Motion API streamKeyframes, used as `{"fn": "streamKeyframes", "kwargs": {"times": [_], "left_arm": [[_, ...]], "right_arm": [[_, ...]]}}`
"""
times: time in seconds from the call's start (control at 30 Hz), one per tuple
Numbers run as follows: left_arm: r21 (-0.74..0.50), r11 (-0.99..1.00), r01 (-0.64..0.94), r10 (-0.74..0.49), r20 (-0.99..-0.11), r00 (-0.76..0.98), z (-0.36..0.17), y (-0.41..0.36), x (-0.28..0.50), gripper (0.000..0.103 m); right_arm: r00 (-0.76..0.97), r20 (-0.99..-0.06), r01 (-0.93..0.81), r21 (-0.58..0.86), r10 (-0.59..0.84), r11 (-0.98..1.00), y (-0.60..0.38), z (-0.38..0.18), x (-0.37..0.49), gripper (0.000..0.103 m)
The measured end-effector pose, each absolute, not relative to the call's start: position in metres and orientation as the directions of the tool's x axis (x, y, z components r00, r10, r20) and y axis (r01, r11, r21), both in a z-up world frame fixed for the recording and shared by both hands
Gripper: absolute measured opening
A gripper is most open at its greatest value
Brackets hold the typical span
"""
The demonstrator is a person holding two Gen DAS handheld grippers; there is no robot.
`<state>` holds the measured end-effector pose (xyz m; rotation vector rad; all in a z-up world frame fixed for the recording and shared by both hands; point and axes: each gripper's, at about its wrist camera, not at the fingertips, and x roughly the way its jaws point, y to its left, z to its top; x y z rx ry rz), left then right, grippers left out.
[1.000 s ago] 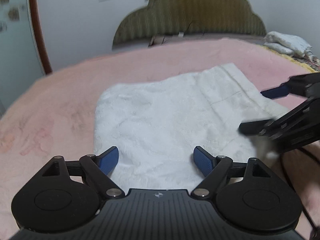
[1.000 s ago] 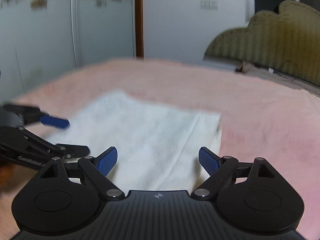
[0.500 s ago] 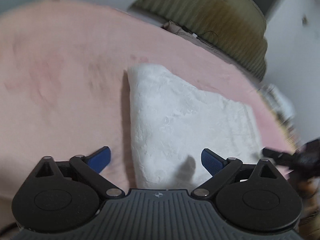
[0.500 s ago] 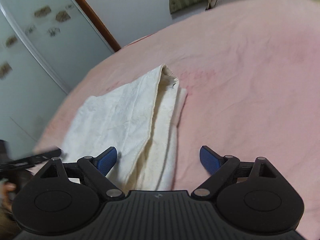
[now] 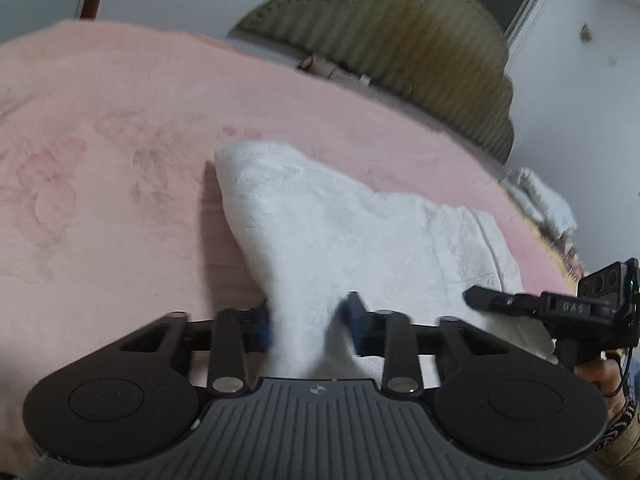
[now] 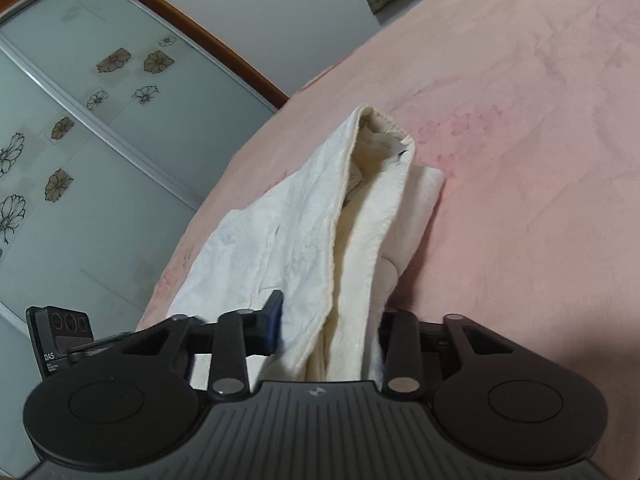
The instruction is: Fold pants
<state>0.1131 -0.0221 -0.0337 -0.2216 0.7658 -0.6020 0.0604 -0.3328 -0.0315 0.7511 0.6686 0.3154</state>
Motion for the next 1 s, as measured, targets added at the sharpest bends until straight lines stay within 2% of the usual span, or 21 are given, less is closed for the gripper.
{"fn": "streamKeyframes", "kwargs": {"times": [0.1,0.27,0.4,0.57,0.7,0.8,0.87,0.9,0.93,0.97,1.0], "left_arm": [[-0.335,0.816,0.471,-0.576,-0.534,0.619,-0.018,-0.024,0.098,0.018],[-0.235,0.826,0.512,-0.555,-0.492,0.670,0.007,-0.030,0.097,0.018],[-0.190,0.844,0.502,-0.529,-0.454,0.717,0.027,-0.025,0.121,0.018],[-0.074,0.873,0.482,-0.465,-0.424,0.777,0.043,-0.028,0.169,0.021],[-0.034,0.895,0.446,-0.414,-0.441,0.796,0.037,-0.029,0.214,0.023],[-0.076,0.914,0.399,-0.375,-0.534,0.758,0.016,-0.029,0.248,0.023],[-0.113,0.931,0.346,-0.338,-0.622,0.706,-0.005,-0.028,0.266,0.031],[-0.120,0.940,0.321,-0.320,-0.641,0.698,-0.012,-0.026,0.271,0.050],[-0.123,0.947,0.297,-0.304,-0.642,0.704,-0.016,-0.022,0.272,0.058],[-0.129,0.951,0.282,-0.297,-0.638,0.711,-0.017,-0.018,0.271,0.061],[-0.129,0.956,0.265,-0.284,-0.638,0.715,-0.015,-0.014,0.268,0.067]], "right_arm": [[0.767,-0.455,-0.069,0.643,0.453,0.762,-0.317,-0.012,0.056,0.024],[0.796,-0.407,-0.172,0.557,0.448,0.813,-0.303,0.028,0.059,0.022],[0.806,-0.392,-0.214,0.506,0.444,0.836,-0.297,0.045,0.088,0.022],[0.827,-0.357,-0.246,0.465,0.435,0.850,-0.289,0.056,0.143,0.022],[0.841,-0.348,-0.235,0.453,0.414,0.860,-0.285,0.051,0.192,0.022],[0.825,-0.410,-0.190,0.447,0.389,0.874,-0.283,0.031,0.228,0.023],[0.778,-0.519,-0.110,0.443,0.354,0.890,-0.279,0.012,0.250,0.027],[0.744,-0.588,-0.057,0.419,0.319,0.906,-0.276,0.002,0.258,0.031],[0.728,-0.623,-0.026,0.392,0.286,0.920,-0.274,-0.005,0.261,0.044],[0.730,-0.621,-0.023,0.397,0.287,0.917,-0.275,-0.008,0.259,0.051],[0.735,-0.608,-0.023,0.418,0.299,0.908,-0.279,-0.008,0.254,0.052]]}}
